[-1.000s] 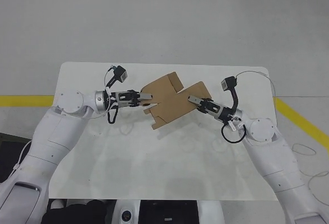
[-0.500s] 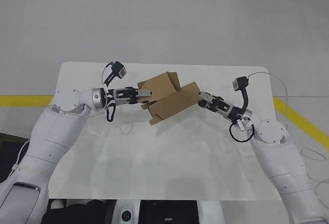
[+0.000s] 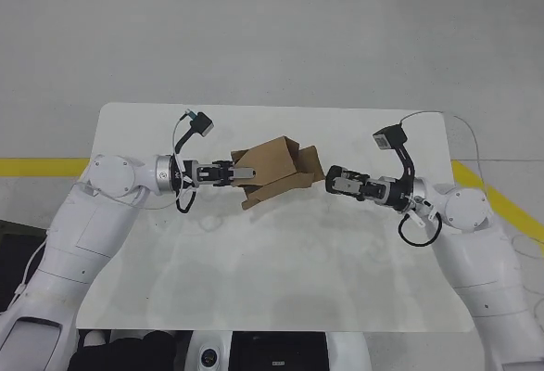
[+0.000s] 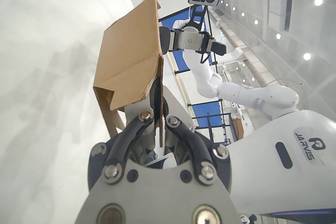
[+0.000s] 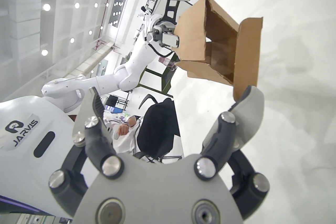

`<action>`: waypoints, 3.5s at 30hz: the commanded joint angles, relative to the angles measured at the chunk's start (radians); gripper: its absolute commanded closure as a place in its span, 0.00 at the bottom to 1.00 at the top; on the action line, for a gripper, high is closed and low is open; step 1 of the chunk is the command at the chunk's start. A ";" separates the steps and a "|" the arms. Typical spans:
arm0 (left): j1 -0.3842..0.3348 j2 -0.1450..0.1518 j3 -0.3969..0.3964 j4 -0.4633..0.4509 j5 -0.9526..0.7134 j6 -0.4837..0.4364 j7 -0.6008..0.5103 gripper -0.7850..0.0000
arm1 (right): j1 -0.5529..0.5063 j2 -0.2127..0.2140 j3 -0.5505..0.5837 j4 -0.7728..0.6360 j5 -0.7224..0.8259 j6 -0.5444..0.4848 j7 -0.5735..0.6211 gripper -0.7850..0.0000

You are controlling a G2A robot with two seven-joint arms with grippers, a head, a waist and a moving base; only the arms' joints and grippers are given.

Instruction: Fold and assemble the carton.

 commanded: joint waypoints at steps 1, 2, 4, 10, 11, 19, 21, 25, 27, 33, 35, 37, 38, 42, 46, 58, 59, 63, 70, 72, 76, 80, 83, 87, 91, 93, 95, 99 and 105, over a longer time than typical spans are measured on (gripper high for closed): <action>0.006 0.001 -0.003 -0.007 0.006 0.000 0.005 1.00 | 0.001 0.003 0.009 -0.005 -0.055 0.027 -0.030 0.31; 0.009 0.001 -0.005 -0.011 0.007 0.002 0.005 1.00 | -0.002 0.005 0.014 -0.015 -0.077 0.036 -0.051 0.33; 0.012 0.003 -0.010 -0.018 0.010 0.002 0.004 1.00 | -0.016 0.009 0.030 -0.036 -0.128 0.052 -0.099 0.34; 0.022 0.005 -0.019 -0.033 0.012 0.004 -0.006 1.00 | -0.036 0.015 0.030 -0.099 -0.155 0.061 -0.093 0.21; 0.023 0.005 -0.020 -0.035 0.013 0.004 -0.009 1.00 | -0.028 0.016 0.027 -0.095 -0.163 0.067 -0.088 0.20; 0.029 0.006 -0.022 -0.045 0.010 0.003 -0.033 1.00 | 0.062 0.010 -0.046 -0.060 -0.102 0.010 0.060 0.27; 0.030 0.007 -0.021 -0.050 0.005 -0.004 -0.054 1.00 | 0.098 0.007 -0.073 -0.032 -0.090 0.005 0.097 0.29; 0.036 0.008 -0.019 -0.060 -0.004 -0.017 -0.092 1.00 | 0.170 -0.003 -0.133 0.024 -0.064 -0.002 0.164 0.39; 0.038 0.009 -0.016 -0.065 -0.005 -0.023 -0.109 1.00 | 0.206 -0.011 -0.169 0.055 -0.049 -0.006 0.192 0.40; 0.042 0.010 -0.015 -0.072 -0.016 -0.031 -0.135 1.00 | 0.286 -0.036 -0.255 0.159 -0.018 -0.026 0.184 0.51; 0.044 0.010 -0.016 -0.074 -0.020 -0.030 -0.139 1.00 | 0.301 -0.043 -0.279 0.184 -0.010 -0.031 0.178 0.51; 0.045 0.011 -0.016 -0.078 -0.027 -0.031 -0.146 1.00 | 0.315 -0.049 -0.300 0.210 -0.008 -0.037 0.172 0.51; 0.046 0.011 -0.017 -0.079 -0.031 -0.030 -0.149 1.00 | 0.321 -0.052 -0.307 0.225 -0.012 -0.039 0.167 0.51; 0.047 0.012 -0.019 -0.082 -0.038 -0.027 -0.156 1.00 | 0.340 -0.060 -0.326 0.264 -0.037 -0.040 0.129 0.53; 0.049 0.013 -0.021 -0.083 -0.041 -0.026 -0.158 1.00 | 0.348 -0.065 -0.339 0.277 -0.036 -0.044 0.125 0.53; 0.044 0.013 -0.025 -0.069 -0.049 -0.024 -0.153 1.00 | 0.362 -0.086 -0.398 0.312 0.067 -0.062 0.147 0.53; 0.043 0.012 -0.025 -0.068 -0.050 -0.024 -0.153 1.00 | 0.362 -0.086 -0.401 0.309 0.080 -0.063 0.147 0.53; 0.042 0.012 -0.023 -0.063 -0.052 -0.022 -0.156 1.00 | 0.363 -0.079 -0.404 0.297 0.120 -0.060 0.149 0.55; 0.039 0.012 -0.021 -0.059 -0.052 -0.021 -0.156 1.00 | 0.373 -0.061 -0.422 0.274 0.144 -0.030 0.179 0.55; 0.039 0.011 -0.020 -0.059 -0.054 -0.018 -0.160 1.00 | 0.382 -0.059 -0.435 0.270 0.148 -0.028 0.182 0.55; 0.038 0.011 -0.015 -0.057 -0.052 -0.014 -0.168 1.00 | 0.402 -0.062 -0.462 0.278 0.160 -0.036 0.173 0.55; 0.036 0.010 -0.010 -0.053 -0.050 -0.012 -0.169 1.00 | 0.422 -0.067 -0.494 0.293 0.171 -0.047 0.162 0.56; 0.034 0.009 -0.008 -0.053 -0.052 -0.012 -0.171 1.00 | 0.432 -0.070 -0.514 0.304 0.180 -0.055 0.154 0.57; 0.033 0.009 -0.008 -0.052 -0.052 -0.012 -0.175 1.00 | 0.443 -0.071 -0.533 0.316 0.189 -0.062 0.148 0.64; 0.033 0.009 -0.007 -0.052 -0.052 -0.009 -0.175 1.00 | 0.449 -0.070 -0.546 0.325 0.197 -0.066 0.143 0.84; 0.033 0.009 -0.007 -0.052 -0.052 -0.009 -0.175 1.00 | 0.452 -0.068 -0.551 0.330 0.200 -0.068 0.142 0.93; 0.033 0.009 -0.008 -0.052 -0.053 -0.009 -0.174 1.00 | 0.455 -0.068 -0.556 0.332 0.202 -0.068 0.141 1.00; 0.034 0.009 -0.008 -0.052 -0.064 -0.004 -0.175 0.86 | 0.460 -0.066 -0.564 0.335 0.206 -0.070 0.139 1.00; 0.037 0.009 -0.019 -0.056 -0.114 0.018 -0.175 0.00 | 0.467 -0.063 -0.572 0.348 0.206 -0.078 0.131 1.00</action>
